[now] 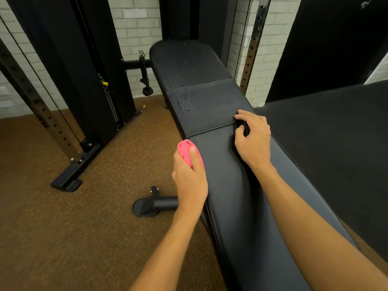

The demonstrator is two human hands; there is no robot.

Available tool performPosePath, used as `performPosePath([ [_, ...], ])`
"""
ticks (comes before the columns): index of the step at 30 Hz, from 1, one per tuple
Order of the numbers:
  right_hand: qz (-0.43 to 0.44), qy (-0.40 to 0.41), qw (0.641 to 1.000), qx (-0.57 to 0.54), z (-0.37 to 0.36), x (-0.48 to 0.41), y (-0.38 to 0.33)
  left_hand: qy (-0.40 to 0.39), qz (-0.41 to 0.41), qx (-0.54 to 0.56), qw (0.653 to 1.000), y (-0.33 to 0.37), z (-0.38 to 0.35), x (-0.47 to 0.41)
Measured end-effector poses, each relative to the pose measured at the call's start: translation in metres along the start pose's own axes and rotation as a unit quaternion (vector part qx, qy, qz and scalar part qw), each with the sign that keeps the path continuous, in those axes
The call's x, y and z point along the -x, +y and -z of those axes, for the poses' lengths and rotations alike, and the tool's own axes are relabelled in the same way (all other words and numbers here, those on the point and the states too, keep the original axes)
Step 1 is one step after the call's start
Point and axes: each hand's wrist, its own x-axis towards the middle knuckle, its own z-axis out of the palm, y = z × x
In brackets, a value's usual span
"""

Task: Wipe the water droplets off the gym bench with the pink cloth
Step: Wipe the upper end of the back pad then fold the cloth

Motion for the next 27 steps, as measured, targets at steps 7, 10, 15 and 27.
performPosePath([
  [7,-0.01,0.001,1.0,-0.013,-0.001,0.002,0.0,-0.061,-0.052,-0.023,0.997,-0.013,0.024,0.069],
  [10,-0.015,0.002,1.0,-0.016,-0.001,0.004,0.001,-0.082,-0.062,-0.025,0.994,-0.012,0.027,0.081],
  [15,-0.015,0.004,1.0,-0.028,-0.001,0.002,0.002,-0.052,-0.076,-0.067,0.993,0.0,0.011,0.04],
  [27,-0.015,0.022,0.998,-0.065,-0.003,0.002,0.006,-0.096,-0.33,-0.405,0.848,-0.009,0.003,0.089],
])
